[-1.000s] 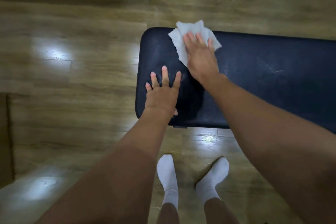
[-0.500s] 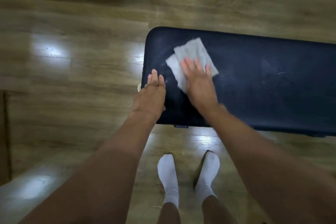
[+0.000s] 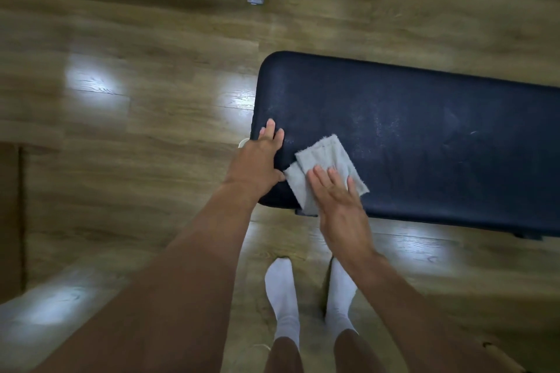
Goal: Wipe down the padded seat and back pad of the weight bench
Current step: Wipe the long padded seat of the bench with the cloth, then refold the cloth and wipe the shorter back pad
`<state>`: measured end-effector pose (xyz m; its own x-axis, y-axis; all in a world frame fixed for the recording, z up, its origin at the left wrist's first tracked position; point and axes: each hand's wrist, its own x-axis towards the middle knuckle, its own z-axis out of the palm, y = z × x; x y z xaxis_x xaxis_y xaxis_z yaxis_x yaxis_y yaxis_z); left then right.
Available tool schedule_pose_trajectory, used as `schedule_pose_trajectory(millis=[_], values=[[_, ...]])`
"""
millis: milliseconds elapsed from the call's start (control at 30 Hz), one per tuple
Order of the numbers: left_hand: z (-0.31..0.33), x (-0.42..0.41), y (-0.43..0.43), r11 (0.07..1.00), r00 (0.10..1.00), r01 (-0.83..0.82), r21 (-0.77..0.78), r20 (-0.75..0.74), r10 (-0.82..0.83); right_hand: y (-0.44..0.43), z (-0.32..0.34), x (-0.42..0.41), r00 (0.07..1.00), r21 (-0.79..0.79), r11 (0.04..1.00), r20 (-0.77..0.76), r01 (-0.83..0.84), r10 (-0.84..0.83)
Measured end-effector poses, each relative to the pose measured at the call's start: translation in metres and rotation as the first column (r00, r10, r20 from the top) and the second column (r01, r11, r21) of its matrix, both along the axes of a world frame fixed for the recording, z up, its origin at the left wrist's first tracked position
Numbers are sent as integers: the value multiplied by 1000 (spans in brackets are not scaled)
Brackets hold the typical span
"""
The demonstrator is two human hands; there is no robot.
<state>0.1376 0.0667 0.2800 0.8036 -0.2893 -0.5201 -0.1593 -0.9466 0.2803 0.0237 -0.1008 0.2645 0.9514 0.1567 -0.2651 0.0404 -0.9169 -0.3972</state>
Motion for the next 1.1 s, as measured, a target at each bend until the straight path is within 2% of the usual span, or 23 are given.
schedule_pose_trajectory(millis=[67,133,233,333,367,400,467,567,833,933,1033,1100], values=[[-5,-3,3,997,999,-45,-68,-6,45,1,-3,47,999,-34,998,-1,-48,48],[-9,-3,7,980,993,-121,-160,-22,119,7,-11,116,993,-184,977,31,-109,117],[-8,3,12,921,965,-253,-295,-13,261,28,-12,203,989,-258,960,72,-106,129],[0,18,12,813,862,-448,-372,62,503,42,-7,219,989,-253,966,123,-49,82],[4,22,10,813,839,-456,-363,128,528,43,-5,208,989,-229,972,121,-51,80],[7,26,9,845,847,-420,-331,192,496,44,-4,193,989,-170,983,123,-62,84],[12,28,6,943,918,-253,-217,253,304,50,-2,154,991,-13,995,90,-98,99],[20,10,-2,992,973,-79,-95,208,98,56,0,103,984,2,985,55,-172,171],[32,-67,-53,992,998,-1,128,69,-8,4,-9,28,935,-48,934,26,-353,355],[30,-82,-104,985,999,4,172,48,-13,-44,-13,11,941,-48,940,24,-338,339],[25,-95,-171,989,999,31,146,18,-34,-112,-17,-7,951,-64,950,13,-306,308],[22,-103,-222,990,998,68,123,11,-70,-165,-15,-16,974,7,974,5,-228,228]])
